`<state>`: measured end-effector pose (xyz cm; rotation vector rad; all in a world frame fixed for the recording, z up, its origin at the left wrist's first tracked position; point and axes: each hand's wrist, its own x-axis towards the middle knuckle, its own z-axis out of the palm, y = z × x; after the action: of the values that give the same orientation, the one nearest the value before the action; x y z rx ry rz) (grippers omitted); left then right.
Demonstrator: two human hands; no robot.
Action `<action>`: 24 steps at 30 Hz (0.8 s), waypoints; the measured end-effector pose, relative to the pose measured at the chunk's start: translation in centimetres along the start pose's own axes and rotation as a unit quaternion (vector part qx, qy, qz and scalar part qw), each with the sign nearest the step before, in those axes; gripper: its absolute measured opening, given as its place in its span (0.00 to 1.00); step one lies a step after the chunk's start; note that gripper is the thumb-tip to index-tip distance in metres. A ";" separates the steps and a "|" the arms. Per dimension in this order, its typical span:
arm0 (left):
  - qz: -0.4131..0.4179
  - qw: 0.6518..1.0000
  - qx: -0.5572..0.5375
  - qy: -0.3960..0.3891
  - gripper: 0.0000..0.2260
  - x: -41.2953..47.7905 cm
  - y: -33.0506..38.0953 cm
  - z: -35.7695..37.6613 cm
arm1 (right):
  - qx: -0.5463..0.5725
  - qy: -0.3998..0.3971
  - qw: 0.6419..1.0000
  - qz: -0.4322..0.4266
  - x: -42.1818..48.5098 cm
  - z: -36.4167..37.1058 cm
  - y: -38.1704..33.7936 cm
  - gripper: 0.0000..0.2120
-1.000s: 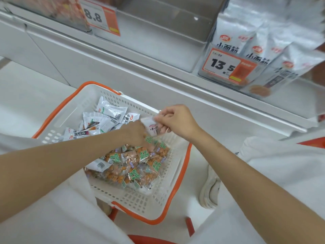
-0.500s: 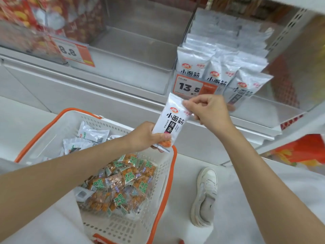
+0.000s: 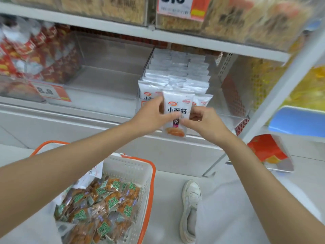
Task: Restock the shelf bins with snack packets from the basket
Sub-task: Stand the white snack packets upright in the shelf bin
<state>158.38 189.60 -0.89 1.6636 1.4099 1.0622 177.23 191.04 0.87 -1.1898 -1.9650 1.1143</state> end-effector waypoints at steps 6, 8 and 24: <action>0.104 0.994 0.007 0.018 0.13 5.8 9.1 3.2 | -0.063 0.210 0.974 -0.062 -0.4 -7.1 -0.8 0.09; 0.115 0.993 -0.003 -0.006 0.12 7.8 10.5 4.3 | -0.083 0.265 0.959 -0.053 -0.1 -8.8 -0.2 0.10; 0.062 0.993 0.041 -0.087 0.14 16.2 8.5 7.1 | -0.206 0.295 0.931 0.059 4.6 -10.4 5.6 0.07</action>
<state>169.45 204.20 6.17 1.8760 1.2665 0.9103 185.90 200.32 1.25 -1.6467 -1.6928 0.3144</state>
